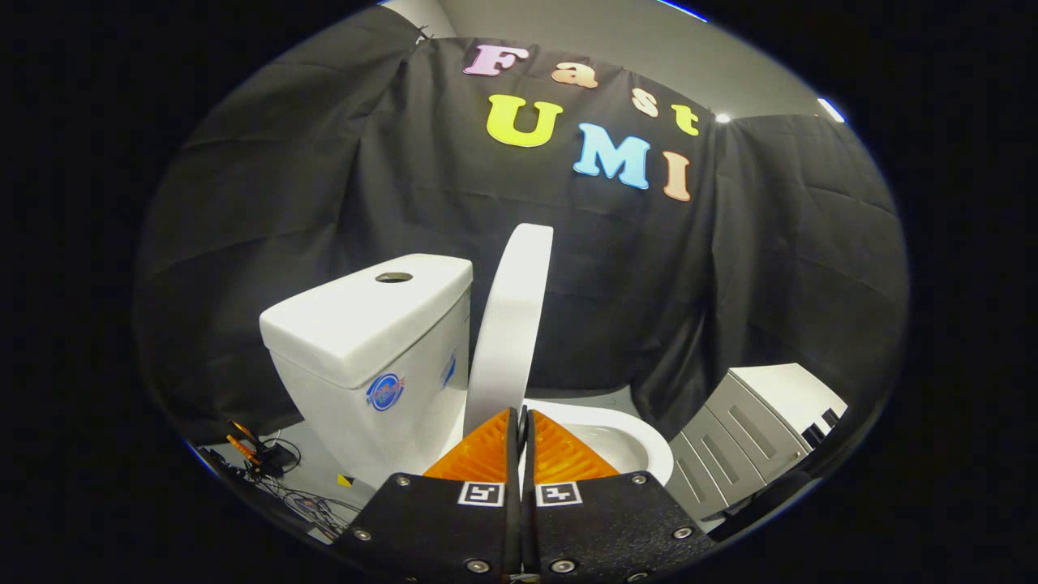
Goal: Open the toilet lid.
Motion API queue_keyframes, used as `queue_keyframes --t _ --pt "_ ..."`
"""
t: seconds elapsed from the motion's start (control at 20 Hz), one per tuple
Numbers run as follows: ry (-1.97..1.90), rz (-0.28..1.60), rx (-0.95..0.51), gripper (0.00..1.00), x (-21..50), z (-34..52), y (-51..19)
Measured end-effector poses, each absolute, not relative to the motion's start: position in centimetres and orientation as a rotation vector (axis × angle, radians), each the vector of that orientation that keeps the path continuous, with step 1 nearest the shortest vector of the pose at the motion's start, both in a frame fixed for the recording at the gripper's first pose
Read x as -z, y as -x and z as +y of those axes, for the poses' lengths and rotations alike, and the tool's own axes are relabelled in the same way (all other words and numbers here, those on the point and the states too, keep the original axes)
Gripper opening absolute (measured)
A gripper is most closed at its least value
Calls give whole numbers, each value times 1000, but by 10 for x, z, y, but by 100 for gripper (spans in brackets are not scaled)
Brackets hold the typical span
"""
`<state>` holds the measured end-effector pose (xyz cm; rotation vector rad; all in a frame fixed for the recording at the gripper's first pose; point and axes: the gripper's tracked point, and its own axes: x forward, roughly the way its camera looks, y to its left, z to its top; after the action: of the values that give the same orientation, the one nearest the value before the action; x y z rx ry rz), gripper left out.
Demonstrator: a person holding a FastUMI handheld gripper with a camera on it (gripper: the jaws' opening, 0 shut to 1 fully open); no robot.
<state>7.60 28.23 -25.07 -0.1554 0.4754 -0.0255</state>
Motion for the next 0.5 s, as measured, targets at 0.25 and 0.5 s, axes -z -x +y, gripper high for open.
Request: queue_keyframes --t 0.25,0.5 --pt "194 473 -39 0 250 310 -79" --pt "227 474 -80 0 246 329 -82"
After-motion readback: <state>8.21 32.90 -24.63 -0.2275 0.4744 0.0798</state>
